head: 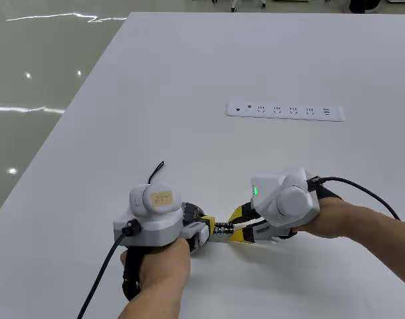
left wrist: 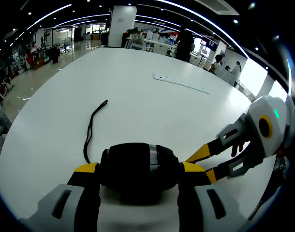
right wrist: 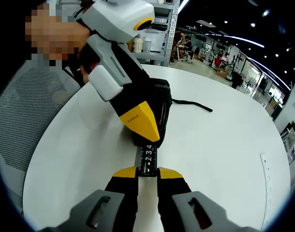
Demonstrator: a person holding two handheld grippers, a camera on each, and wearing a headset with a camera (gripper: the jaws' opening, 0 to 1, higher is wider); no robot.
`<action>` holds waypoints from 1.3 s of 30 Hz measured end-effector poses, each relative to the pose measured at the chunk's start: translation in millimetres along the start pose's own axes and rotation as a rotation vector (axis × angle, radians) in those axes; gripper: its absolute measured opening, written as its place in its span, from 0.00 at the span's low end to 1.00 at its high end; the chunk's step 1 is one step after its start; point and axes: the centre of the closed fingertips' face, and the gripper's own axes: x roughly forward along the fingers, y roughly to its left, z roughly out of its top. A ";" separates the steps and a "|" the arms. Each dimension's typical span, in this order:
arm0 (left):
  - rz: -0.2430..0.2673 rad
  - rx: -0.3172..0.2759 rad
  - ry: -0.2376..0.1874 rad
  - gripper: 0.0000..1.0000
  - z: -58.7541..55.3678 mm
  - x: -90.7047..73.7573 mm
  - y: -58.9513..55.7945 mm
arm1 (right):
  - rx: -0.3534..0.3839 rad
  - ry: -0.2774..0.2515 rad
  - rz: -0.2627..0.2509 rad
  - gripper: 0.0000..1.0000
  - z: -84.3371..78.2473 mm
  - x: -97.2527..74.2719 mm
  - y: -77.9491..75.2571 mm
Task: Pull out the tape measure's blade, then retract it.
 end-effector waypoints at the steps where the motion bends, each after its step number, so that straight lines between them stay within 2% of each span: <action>1: 0.000 0.000 0.000 0.61 0.0 0.0 -0.1 | -0.001 0.001 0.000 0.14 0.3 0.4 0.0; 39: -0.005 0.004 0.002 0.61 0.0 -0.6 1.4 | -0.005 -0.002 0.005 0.14 11.3 12.5 0.0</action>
